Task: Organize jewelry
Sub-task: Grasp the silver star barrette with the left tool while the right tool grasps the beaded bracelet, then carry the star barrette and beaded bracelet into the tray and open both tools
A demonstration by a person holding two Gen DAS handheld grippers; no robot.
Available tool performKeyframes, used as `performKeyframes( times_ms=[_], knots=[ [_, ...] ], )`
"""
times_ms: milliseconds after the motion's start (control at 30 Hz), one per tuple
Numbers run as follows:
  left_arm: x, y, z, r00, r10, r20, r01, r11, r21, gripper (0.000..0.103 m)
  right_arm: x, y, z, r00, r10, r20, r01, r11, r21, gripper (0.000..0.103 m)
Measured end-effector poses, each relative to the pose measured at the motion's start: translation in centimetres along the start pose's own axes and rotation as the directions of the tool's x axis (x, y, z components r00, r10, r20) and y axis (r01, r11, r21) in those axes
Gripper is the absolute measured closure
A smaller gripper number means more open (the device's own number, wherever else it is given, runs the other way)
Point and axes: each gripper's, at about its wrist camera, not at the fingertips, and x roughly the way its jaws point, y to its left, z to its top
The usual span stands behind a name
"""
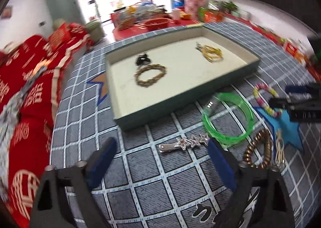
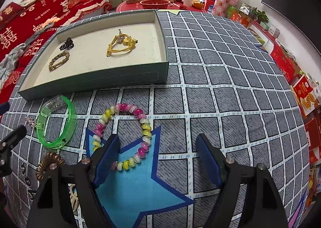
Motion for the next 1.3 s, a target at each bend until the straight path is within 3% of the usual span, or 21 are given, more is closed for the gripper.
performKeyframes(
  times_ms=[267, 300, 433, 600, 667, 767, 833, 900, 1133, 1300],
  knots=[
    [1.3, -0.9, 0.3, 0.990, -0.131, -0.045, 0.137, 0.972, 0.193, 0.007, 0.0, 0.1, 0.1, 1.000, 0.005, 0.000, -0.005, 1.000, -0.006, 0.022],
    [1.4, -1.0, 0.3, 0.988, -0.142, -0.052, 0.150, 0.967, 0.206, 0.015, 0.1, 0.0, 0.1, 1.000, 0.007, 0.001, -0.007, 1.000, -0.009, 0.022],
    [1.9, -1.1, 1.0, 0.973, -0.214, -0.089, 0.228, 0.950, 0.214, 0.030, 0.0, 0.0, 0.0, 1.000, 0.013, 0.002, -0.012, 1.000, -0.019, 0.022],
    [1.4, -1.7, 0.9, 0.956, -0.268, -0.118, 0.288, 0.932, 0.221, 0.066, 0.1, 0.0, 0.1, 1.000, 0.013, -0.001, -0.013, 1.000, -0.023, 0.023],
    [1.1, -2.0, 0.7, 0.957, -0.265, -0.122, 0.286, 0.931, 0.226, 0.072, -0.1, 0.0, 0.1, 1.000, 0.016, 0.002, -0.015, 0.999, -0.029, 0.030],
    [0.8, -1.8, 0.2, 0.958, -0.261, -0.118, 0.279, 0.944, 0.177, 0.073, -0.4, 0.3, 0.2, 1.000, 0.016, 0.009, -0.016, 0.999, -0.031, 0.057],
    [0.5, -1.4, -0.4, 0.960, -0.258, -0.111, 0.272, 0.952, 0.139, 0.073, -0.5, 0.5, 0.3, 1.000, 0.017, 0.010, -0.016, 0.999, -0.031, 0.081],
    [0.2, -1.2, -1.0, 0.964, -0.248, -0.098, 0.257, 0.961, 0.103, 0.073, -0.5, 0.6, 0.3, 1.000, 0.015, 0.012, -0.015, 0.999, -0.031, 0.093],
    [-1.1, -0.1, -2.3, 0.974, -0.222, -0.049, 0.218, 0.974, -0.066, 0.073, -2.1, -0.4, 0.4, 0.996, 0.071, 0.051, -0.072, 0.997, 0.020, 0.093],
    [-2.4, 0.7, -1.9, 0.979, -0.203, 0.001, 0.201, 0.970, -0.137, 0.073, -3.9, -0.6, 0.9, 0.992, 0.090, 0.087, -0.091, 0.996, 0.012, 0.093]
  ],
)
